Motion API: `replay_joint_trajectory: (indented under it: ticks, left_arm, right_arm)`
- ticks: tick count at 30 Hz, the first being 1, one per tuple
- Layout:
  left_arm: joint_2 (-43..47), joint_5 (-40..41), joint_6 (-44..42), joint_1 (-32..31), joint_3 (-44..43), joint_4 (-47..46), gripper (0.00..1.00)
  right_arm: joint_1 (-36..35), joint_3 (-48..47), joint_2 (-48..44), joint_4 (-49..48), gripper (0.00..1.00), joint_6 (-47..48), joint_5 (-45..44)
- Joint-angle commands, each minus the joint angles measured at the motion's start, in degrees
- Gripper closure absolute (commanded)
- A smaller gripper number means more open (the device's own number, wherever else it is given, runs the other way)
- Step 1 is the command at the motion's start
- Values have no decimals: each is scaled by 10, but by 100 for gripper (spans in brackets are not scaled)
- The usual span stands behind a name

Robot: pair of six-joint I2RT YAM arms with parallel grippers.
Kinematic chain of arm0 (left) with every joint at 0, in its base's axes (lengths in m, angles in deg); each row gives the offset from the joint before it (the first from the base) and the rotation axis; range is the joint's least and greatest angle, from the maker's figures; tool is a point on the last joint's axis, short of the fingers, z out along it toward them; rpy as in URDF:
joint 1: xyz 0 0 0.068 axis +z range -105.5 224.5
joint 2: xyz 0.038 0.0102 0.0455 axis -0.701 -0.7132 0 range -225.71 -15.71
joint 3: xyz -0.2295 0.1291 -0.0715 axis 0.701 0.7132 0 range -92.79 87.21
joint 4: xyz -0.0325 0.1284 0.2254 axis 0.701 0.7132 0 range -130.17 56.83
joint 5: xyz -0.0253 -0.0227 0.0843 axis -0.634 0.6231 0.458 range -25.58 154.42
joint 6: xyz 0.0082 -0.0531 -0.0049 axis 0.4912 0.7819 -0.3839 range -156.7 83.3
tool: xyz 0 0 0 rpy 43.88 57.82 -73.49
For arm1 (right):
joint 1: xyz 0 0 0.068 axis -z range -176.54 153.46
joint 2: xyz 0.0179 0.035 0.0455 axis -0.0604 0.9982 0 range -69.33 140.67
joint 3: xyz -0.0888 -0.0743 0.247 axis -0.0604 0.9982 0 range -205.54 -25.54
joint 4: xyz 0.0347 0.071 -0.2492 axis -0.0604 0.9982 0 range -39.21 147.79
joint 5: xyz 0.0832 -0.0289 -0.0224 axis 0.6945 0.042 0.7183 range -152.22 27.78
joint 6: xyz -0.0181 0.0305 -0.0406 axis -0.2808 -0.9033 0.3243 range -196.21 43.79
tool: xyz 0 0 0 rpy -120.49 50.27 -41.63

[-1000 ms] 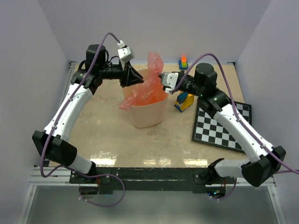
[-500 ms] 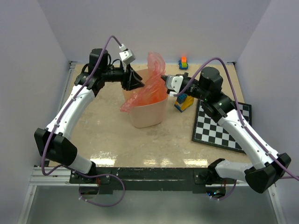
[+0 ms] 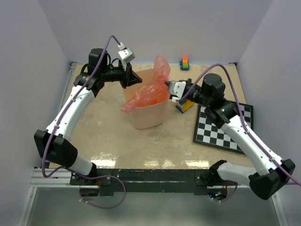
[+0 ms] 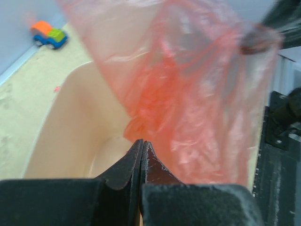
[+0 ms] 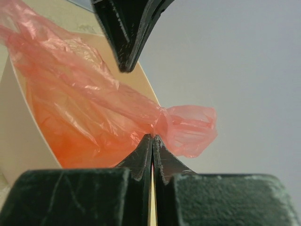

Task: Put the trash bags into the trash bin
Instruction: Place the trash bag in the trash bin.

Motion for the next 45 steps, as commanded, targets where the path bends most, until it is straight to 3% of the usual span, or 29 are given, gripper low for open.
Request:
replay_joint_trajectory:
  ticks: [1, 5, 8, 10, 12, 14, 18, 25, 31, 36, 39, 45]
  left_arm:
    - [45, 95, -16, 46, 1, -27, 100]
    - [58, 110, -15, 84, 21, -31, 100]
    - [58, -15, 5, 93, 17, -29, 100]
    - [58, -78, 46, 84, 21, -49, 78]
    - [50, -87, 36, 59, 14, -28, 61]
    - [38, -93, 11, 30, -1, 7, 53]
    - [16, -99, -18, -17, -30, 55, 49]
    - [-5, -27, -48, -38, -45, 62, 50]
    - [-38, -86, -83, -39, -82, 141, 61]
    - [-60, -175, -94, -37, -117, 201, 58]
    - [-63, -181, -92, -38, -120, 210, 59]
    - [-70, -145, -116, -38, -130, 227, 93]
  right_arm:
    - [-2, 32, -71, 2, 100, 0, -21]
    - [-2, 81, -117, 8, 100, 8, -22]
    - [-2, 92, -124, 22, 100, 16, -21]
    - [-2, 94, -125, 26, 100, 22, -22]
    - [-2, 98, -128, 31, 100, 29, -22]
    - [-2, 100, -130, 30, 100, 29, -21]
    - [-2, 99, -128, 25, 100, 23, -19]
    - [-2, 96, -132, 24, 100, 16, -21]
    - [-2, 101, -134, 29, 100, 22, -21]
    - [-2, 104, -126, 17, 100, 16, -22]
    - [-2, 101, -121, 15, 100, 15, -21]
    - [-2, 100, -118, 17, 100, 18, -19]
